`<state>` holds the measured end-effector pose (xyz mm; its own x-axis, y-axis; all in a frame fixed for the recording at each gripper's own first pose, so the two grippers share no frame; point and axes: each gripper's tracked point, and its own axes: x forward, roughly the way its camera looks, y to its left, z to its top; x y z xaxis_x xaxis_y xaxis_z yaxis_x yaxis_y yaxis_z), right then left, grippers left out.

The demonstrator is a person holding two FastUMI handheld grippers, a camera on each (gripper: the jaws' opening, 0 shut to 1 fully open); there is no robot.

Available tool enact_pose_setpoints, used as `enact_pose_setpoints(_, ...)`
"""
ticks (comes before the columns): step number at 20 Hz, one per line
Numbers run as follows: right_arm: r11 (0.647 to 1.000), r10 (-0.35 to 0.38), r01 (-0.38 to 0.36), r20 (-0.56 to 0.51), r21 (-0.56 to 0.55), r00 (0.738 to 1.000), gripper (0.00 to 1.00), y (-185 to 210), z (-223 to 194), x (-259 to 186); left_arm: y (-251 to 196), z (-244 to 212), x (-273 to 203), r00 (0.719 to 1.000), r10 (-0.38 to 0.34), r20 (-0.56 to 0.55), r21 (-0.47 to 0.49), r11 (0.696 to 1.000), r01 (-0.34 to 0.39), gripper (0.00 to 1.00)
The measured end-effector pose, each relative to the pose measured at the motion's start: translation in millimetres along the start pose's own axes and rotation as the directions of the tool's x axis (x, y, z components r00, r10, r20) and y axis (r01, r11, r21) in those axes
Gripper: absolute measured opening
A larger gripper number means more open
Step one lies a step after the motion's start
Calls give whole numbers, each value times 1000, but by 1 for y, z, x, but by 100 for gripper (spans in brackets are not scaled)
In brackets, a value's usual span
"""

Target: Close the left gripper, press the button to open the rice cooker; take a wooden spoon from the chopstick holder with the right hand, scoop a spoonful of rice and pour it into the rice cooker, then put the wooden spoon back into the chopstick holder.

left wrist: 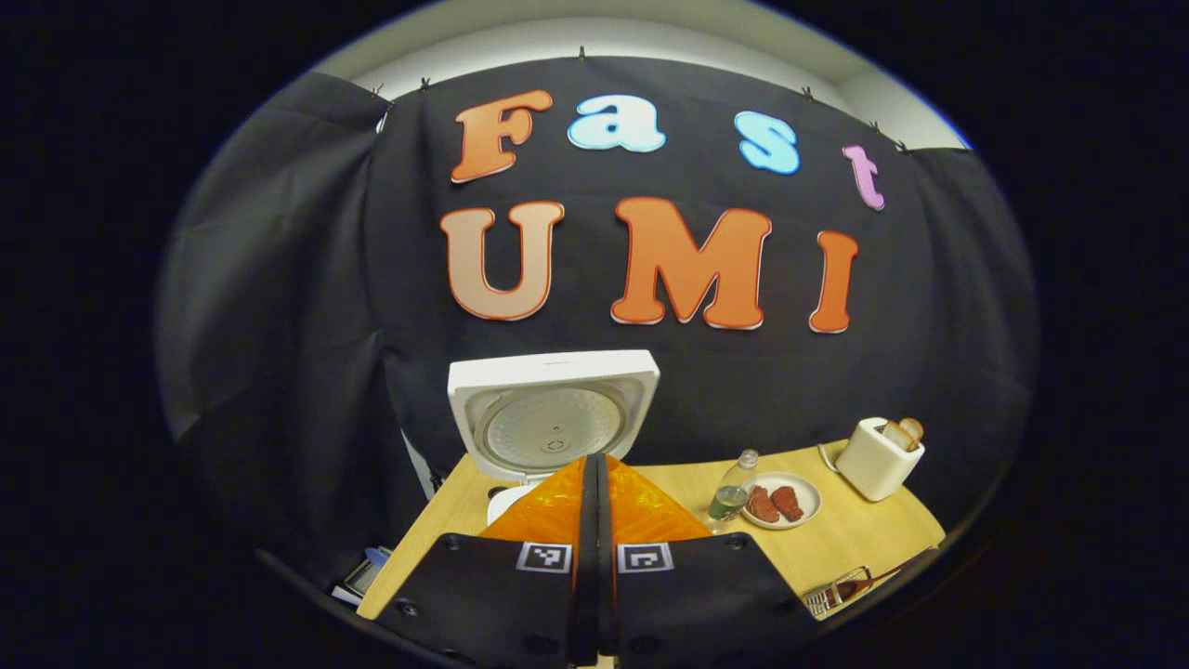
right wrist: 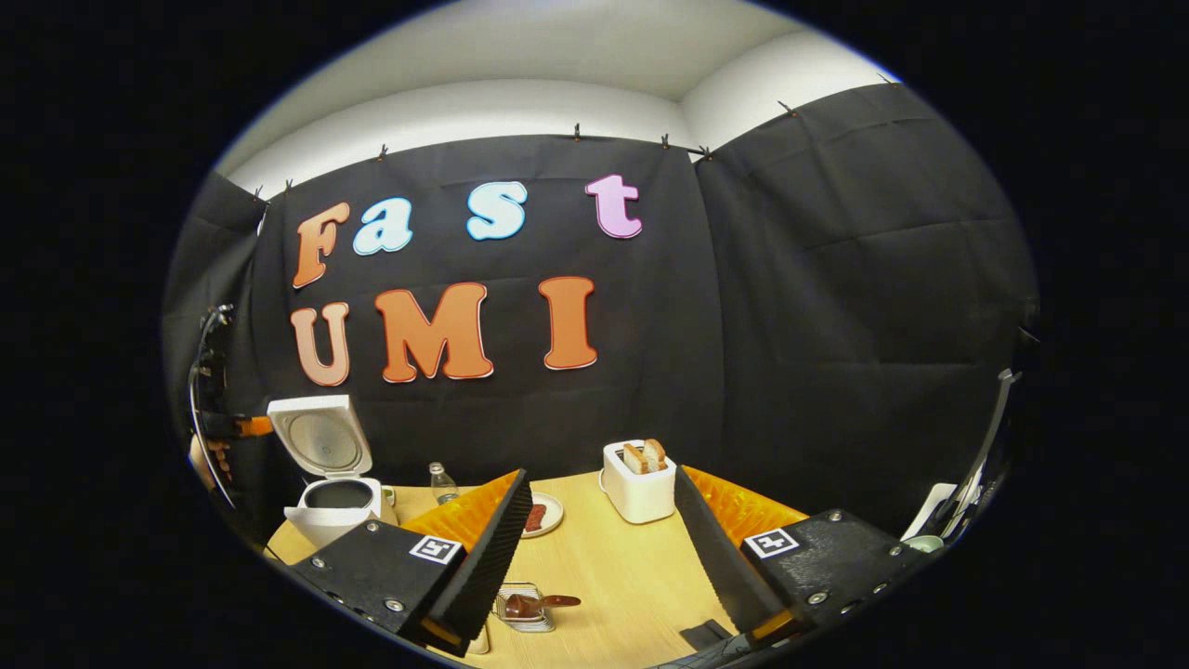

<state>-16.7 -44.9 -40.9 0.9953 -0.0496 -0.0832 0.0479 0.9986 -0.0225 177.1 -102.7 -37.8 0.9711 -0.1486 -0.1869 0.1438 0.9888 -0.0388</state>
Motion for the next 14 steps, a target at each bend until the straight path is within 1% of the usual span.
enact_pose_setpoints(2, 1000, 17, -17, 2, -7, 1000, 95, 8, -2, 3, 3, 11, -25, 1000, -8, 24, -18, 1000, 9, 4)
enact_pose_setpoints(4, 999, 37, -37, -3, -3, 999, 95, 18, -6, 6, 15, 21, -44, 999, 4, 46, -15, 1000, -3, 4)
enact_pose_setpoints(8, 998, 57, -57, -9, -8, 998, 95, 28, -17, 13, 34, 19, -80, 998, 24, 53, -23, 999, -23, 5)
enact_pose_setpoints(10, 998, 55, -55, -18, -11, 998, 95, 29, -29, 17, 45, 19, -97, 997, 48, 65, -30, 999, -46, 5)
enact_pose_setpoints(14, 999, 46, -45, -69, 13, 997, 95, 30, -67, 24, 72, 22, -123, 985, 129, 110, -17, 992, -128, 5)
